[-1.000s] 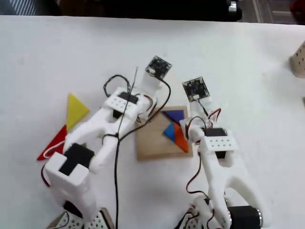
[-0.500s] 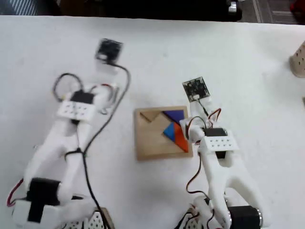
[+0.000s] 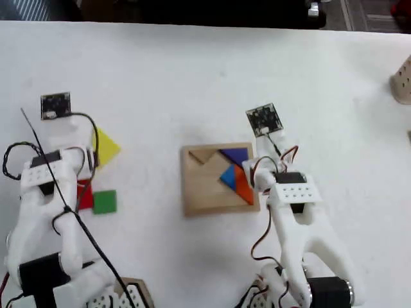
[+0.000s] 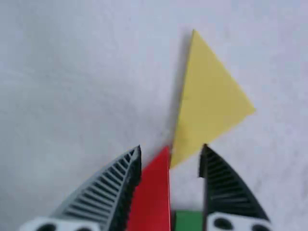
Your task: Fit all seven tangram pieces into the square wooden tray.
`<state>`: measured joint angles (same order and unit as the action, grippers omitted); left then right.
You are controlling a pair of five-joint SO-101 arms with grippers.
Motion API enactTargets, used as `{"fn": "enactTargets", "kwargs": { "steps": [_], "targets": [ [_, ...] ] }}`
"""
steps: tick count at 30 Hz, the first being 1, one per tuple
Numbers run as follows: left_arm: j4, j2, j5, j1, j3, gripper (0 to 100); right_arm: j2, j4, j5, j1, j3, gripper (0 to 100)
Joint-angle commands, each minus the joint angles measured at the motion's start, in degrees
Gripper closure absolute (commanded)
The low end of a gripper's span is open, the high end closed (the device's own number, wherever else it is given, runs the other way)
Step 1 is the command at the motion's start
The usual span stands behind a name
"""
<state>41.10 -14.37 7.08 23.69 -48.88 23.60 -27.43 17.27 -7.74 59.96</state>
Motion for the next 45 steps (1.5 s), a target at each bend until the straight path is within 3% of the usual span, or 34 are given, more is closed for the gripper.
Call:
{"fn": "enactTargets", "kwargs": {
  "steps": [1, 18, 29, 35, 45],
  "targets": [
    [6.0, -2.8, 1.1, -1.5, 0.4, 74, 1.8, 0.8, 0.4, -0.7, -0.7, 98.1],
    [6.2, -27.7, 1.6, -8.7, -21.8, 77, 1.8, 1.1, 0.4, 1.5, -0.4, 98.1],
    [9.3, -11.4, 0.9, -7.0, -13.2, 68, -7.3, 1.7, 0.4, 2.2, -5.4, 98.1],
    [11.2, -0.1, -4.2, -2.6, -4.9, 68, -7.4, 0.7, 0.4, 2.1, -5.6, 98.1],
    [10.8, -2.1, -4.0, -2.2, -6.4, 68, -7.5, 1.0, 0.4, 1.7, -5.7, 98.1]
  ]
}}
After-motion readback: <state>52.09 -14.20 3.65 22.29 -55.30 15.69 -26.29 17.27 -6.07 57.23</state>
